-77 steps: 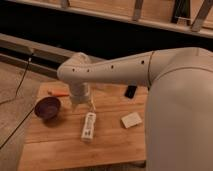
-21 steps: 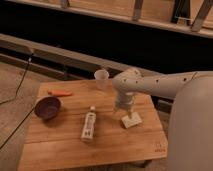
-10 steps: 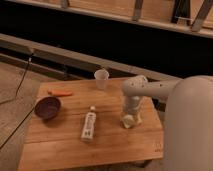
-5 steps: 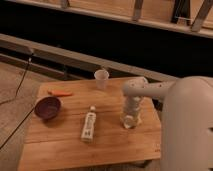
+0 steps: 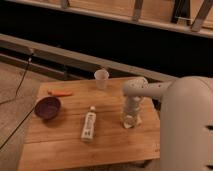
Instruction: Wipe the white sponge on the table
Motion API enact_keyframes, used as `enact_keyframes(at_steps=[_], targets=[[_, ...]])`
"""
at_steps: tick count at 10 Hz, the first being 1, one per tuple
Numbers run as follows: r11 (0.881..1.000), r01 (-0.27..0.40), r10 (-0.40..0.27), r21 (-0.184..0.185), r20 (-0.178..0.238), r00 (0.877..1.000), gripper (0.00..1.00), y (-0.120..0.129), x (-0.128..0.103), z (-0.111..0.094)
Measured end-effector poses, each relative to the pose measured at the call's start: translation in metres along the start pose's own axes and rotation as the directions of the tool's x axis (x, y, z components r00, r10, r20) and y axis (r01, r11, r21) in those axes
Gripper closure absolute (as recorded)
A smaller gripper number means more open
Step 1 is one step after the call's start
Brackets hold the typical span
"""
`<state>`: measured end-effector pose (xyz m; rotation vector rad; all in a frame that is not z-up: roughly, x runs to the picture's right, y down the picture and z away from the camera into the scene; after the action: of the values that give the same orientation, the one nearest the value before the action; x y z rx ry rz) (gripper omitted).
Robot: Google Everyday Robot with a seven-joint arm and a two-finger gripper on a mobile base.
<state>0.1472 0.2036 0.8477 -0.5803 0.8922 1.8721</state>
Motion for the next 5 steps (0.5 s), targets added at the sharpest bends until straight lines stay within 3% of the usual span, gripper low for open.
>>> enact_keyframes(at_steps=[5], targets=[[1.0,-0.003,0.003,0.004,0.001,1.0,1.0,-0.0021,0.0001,-0.0018]])
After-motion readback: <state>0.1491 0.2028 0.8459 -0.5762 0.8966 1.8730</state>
